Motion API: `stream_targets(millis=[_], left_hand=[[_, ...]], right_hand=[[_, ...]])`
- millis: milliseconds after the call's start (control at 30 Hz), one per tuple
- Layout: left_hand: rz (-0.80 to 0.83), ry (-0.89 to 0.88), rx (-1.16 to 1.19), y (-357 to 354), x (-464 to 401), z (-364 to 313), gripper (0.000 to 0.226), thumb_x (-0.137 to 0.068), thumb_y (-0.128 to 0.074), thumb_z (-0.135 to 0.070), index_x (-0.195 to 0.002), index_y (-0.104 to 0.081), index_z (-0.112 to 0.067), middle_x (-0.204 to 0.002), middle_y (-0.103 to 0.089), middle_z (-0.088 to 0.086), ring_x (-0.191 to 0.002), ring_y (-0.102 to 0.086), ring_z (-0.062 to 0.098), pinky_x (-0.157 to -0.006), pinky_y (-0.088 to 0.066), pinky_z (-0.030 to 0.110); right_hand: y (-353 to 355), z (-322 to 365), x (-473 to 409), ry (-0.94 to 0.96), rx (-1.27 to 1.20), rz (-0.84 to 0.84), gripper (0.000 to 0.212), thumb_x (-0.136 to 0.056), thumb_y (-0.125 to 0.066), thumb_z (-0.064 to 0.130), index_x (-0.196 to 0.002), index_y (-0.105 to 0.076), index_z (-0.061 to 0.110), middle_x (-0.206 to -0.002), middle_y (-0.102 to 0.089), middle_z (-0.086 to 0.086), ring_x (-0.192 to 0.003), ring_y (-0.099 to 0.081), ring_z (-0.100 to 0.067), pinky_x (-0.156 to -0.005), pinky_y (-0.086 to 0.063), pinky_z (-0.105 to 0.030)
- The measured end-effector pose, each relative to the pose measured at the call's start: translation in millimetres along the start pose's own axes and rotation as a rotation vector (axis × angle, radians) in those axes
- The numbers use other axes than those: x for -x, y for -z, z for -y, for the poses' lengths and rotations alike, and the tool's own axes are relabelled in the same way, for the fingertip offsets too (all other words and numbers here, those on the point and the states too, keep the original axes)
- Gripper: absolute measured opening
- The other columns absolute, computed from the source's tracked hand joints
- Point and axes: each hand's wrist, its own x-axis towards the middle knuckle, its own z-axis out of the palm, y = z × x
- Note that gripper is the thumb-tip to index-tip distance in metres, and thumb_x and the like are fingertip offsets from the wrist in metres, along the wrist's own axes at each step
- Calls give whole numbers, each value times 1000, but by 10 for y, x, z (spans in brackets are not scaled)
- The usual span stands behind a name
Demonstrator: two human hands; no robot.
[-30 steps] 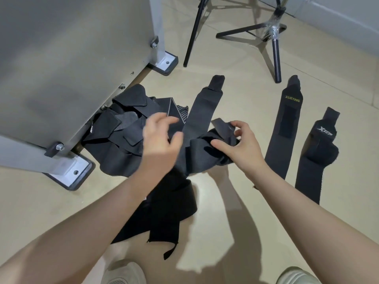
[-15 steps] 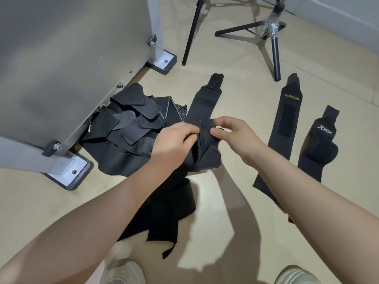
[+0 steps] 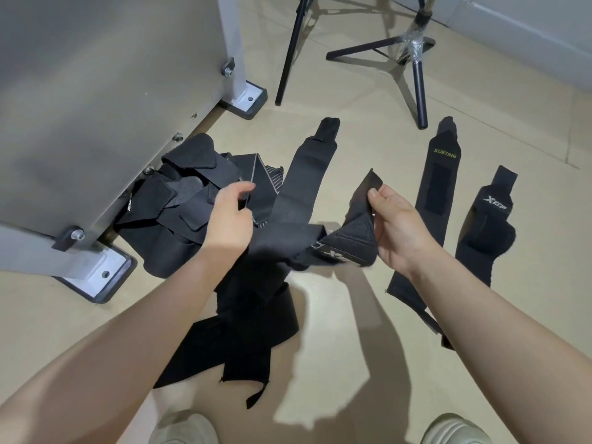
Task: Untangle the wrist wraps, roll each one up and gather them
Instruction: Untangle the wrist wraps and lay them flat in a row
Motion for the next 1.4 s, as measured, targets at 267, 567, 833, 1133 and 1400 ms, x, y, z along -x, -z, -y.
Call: stream_targets(millis=[267, 567, 833, 1133, 1400], left_hand=[[951, -55, -114, -247, 459, -533, 40, -81, -72, -28, -118, -57, -28, -90, -65, -28, -79, -63, -9, -77, -48, 11], [1081, 375, 499, -565, 768, -1159, 22, -89, -52, -21, -104, -58, -5, -92, -64, 8, -83, -64, 18, -77, -52, 29], [1302, 531, 375, -1569, 1130, -1190, 27, -98, -42, -6, -123, -51, -3, -98, -68, 4, -86, -67, 15, -74, -57, 28], [1191, 38, -354, -2739, 1196, -968, 21, -97, -48, -20, -110, -53, -5, -100, -59, 18, -87, -59, 27, -81, -50, 38], [875, -563, -970, -3440, 541, -1248, 48, -95, -43, -2, -142, -33, -10, -146, -33, 9, -129, -39, 26, -107, -36, 34]], right_hand=[[105, 217, 83, -111, -198, -230, 16, -98, -49, 22, -90, -58, 11, -71, -70, -4, -58, -67, -17, -59, -54, -30], [914, 712, 214, -35, -222, -546, 17, -101, -42, 16, -99, -58, 15, -101, -66, -7, -94, -65, -27, -88, -53, -46], [1752, 546, 645, -52, -166, -629, 21, -101, -41, 13, -85, -56, 13, -80, -64, -5, -63, -66, -16, -56, -57, -30], [2748, 192, 735, -181, -48, -706, 13, -97, -46, 9, -87, -54, 10, -83, -62, -8, -69, -61, -20, -57, -51, -28], [3153, 196, 340, -206, 126, -653, 17, -96, -49, 11, -80, -53, 12, -81, -60, -8, -72, -57, -22, -63, -49, -30]])
